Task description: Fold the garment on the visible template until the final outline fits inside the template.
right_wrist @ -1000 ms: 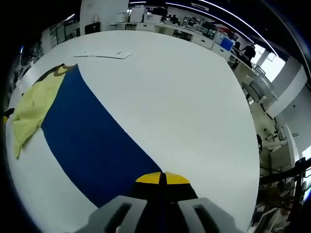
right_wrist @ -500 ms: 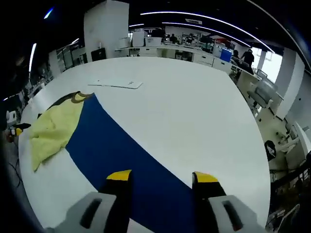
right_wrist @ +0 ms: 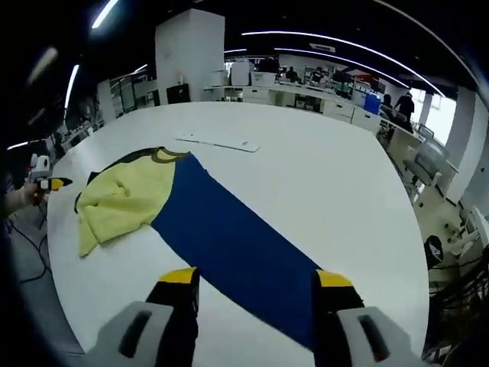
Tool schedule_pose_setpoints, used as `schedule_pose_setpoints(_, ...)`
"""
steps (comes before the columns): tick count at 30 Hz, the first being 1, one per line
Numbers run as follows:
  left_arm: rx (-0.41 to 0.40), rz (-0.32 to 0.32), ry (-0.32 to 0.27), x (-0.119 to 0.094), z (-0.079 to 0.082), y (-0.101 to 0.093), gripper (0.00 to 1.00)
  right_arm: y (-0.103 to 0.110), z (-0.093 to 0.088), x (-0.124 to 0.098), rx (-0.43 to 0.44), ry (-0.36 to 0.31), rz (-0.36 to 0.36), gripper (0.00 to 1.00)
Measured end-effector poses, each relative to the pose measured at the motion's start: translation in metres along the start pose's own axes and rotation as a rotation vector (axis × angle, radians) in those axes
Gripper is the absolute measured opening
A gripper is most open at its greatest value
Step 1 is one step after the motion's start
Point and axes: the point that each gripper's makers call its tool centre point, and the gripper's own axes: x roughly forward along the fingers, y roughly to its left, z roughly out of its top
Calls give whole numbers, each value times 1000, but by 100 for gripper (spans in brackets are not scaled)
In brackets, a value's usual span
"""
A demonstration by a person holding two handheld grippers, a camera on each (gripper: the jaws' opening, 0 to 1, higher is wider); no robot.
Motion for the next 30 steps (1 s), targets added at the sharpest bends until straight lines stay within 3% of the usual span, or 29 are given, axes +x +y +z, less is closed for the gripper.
schedule_pose_setpoints(5, 60, -5, 4, -2, 1, -1, 27, 22, 7, -15, -7, -34, 30, 60)
schedule_pose_setpoints(10, 52, -9, 9, -1, 3, -2, 33, 52, 16, -25, -5, -85, 75, 61)
schedule_pose_setpoints(18, 85, -25, 25, -1, 4, -4, 51, 105, 34, -42, -29, -165, 167, 74)
schedule_pose_setpoints(24, 173, -26, 65, 4, -2, -6, 77, 136, 38, -48, -42, -196, 215, 88)
schedule_pose_setpoints(30, 186, -33, 95, 10, -8, -4, 77, 150, 37, -53, -48, -214, 236, 88)
